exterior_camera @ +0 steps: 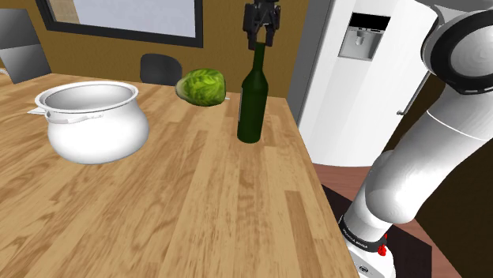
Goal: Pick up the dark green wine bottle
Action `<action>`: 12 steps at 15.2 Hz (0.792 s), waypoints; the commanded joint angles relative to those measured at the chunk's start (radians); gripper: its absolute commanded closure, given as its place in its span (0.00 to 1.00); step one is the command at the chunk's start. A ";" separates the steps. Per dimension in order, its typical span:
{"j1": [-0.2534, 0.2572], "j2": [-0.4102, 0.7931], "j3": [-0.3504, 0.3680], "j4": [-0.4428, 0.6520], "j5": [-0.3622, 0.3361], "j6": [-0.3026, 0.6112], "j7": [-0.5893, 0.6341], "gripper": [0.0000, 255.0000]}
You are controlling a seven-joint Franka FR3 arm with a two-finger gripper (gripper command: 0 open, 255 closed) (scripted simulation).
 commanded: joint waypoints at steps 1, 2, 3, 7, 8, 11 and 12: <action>-0.001 -0.019 -0.002 -0.050 0.002 0.031 -0.001 0.00; -0.001 -0.028 -0.002 -0.075 0.003 0.047 -0.001 0.00; -0.001 -0.033 -0.003 -0.089 0.003 0.056 -0.001 0.00; 0.000 -0.029 -0.001 -0.084 0.003 0.055 0.001 1.00; 0.000 -0.029 -0.001 -0.084 0.003 0.055 0.002 1.00; 0.000 -0.029 -0.001 -0.085 0.003 0.056 0.002 1.00; 0.000 -0.029 -0.001 -0.084 0.003 0.055 0.002 1.00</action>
